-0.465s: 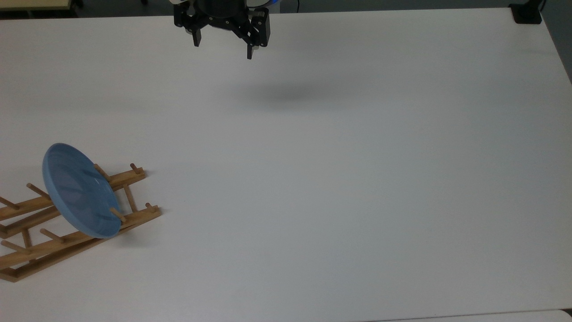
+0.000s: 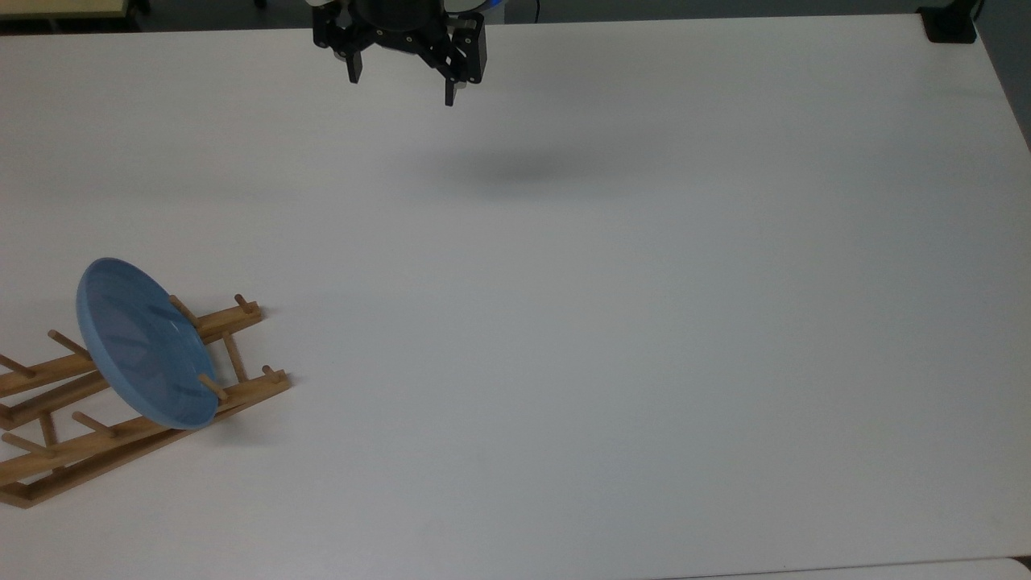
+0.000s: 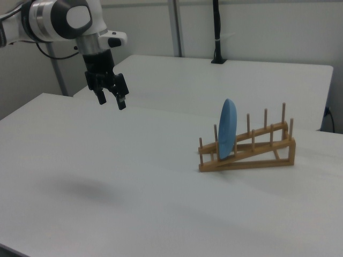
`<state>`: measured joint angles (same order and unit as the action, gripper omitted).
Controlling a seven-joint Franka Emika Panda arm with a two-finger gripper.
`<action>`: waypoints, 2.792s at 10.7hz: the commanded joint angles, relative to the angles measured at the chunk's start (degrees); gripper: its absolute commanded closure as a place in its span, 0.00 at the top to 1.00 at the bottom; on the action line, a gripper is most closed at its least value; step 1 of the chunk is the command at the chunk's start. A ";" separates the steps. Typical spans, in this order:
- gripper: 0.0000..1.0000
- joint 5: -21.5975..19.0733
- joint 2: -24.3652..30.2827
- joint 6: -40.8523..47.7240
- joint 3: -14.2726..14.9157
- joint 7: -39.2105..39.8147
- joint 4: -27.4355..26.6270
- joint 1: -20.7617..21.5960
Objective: Pick plate from plate rack
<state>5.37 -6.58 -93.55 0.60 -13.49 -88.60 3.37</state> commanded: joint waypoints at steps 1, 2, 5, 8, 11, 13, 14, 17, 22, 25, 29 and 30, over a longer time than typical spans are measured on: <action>1.00 -0.53 1.57 1.88 0.72 1.62 -0.61 0.33; 1.00 -0.45 1.57 1.88 0.72 1.62 -0.61 0.41; 1.00 -0.36 1.48 1.45 0.90 1.71 -0.61 0.24; 1.00 -0.18 1.40 1.18 0.81 1.71 -0.61 0.32; 1.00 -0.18 1.04 0.13 0.81 1.71 -0.61 0.59; 1.00 -0.01 0.52 -2.06 0.81 1.71 -0.52 0.24; 1.00 0.69 0.34 -3.55 0.90 1.62 -0.61 0.15; 1.00 1.40 0.25 -7.33 0.90 1.53 0.09 -1.87; 1.00 5.70 -1.24 -16.02 1.07 0.92 0.62 -5.99; 1.00 10.09 -4.48 -22.17 1.07 0.13 0.71 -7.66; 0.90 17.38 -7.92 -32.20 1.07 -1.72 0.71 -12.49; 0.83 18.53 -8.62 -33.43 1.07 -1.72 0.71 -13.55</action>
<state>21.04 -14.26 -124.13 1.55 -14.21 -88.28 -8.13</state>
